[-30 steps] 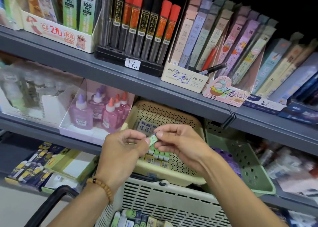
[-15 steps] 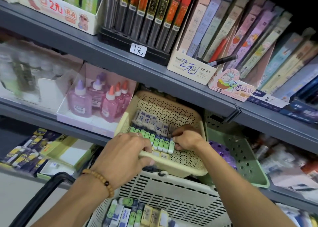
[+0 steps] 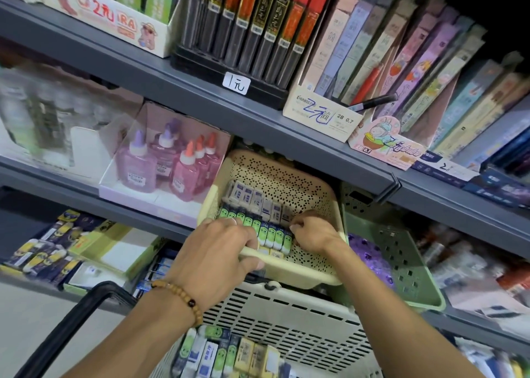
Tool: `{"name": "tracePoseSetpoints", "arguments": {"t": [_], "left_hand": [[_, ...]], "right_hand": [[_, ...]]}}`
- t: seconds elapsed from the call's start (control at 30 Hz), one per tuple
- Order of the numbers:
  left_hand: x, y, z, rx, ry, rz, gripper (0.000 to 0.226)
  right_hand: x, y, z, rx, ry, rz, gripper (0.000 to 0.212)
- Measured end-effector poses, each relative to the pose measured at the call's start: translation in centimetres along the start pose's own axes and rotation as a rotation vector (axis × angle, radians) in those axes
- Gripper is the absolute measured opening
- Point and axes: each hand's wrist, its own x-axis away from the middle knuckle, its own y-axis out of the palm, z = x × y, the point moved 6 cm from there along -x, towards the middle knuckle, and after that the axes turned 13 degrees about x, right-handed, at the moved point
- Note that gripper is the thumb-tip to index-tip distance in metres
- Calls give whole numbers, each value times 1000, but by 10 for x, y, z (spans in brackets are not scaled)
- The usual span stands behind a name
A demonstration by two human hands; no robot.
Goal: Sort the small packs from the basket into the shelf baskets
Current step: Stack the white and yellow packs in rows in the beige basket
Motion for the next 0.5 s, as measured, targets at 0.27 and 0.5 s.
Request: {"name": "tracePoseSetpoints", "arguments": {"t": [0.27, 0.5], "left_hand": [[30, -8, 23, 186, -3, 187, 23], [103, 56, 1, 441, -303, 24, 16]], "right_hand": [[86, -43, 9, -569, -132, 501, 23], [164, 19, 57, -931, -82, 546, 20]]}}
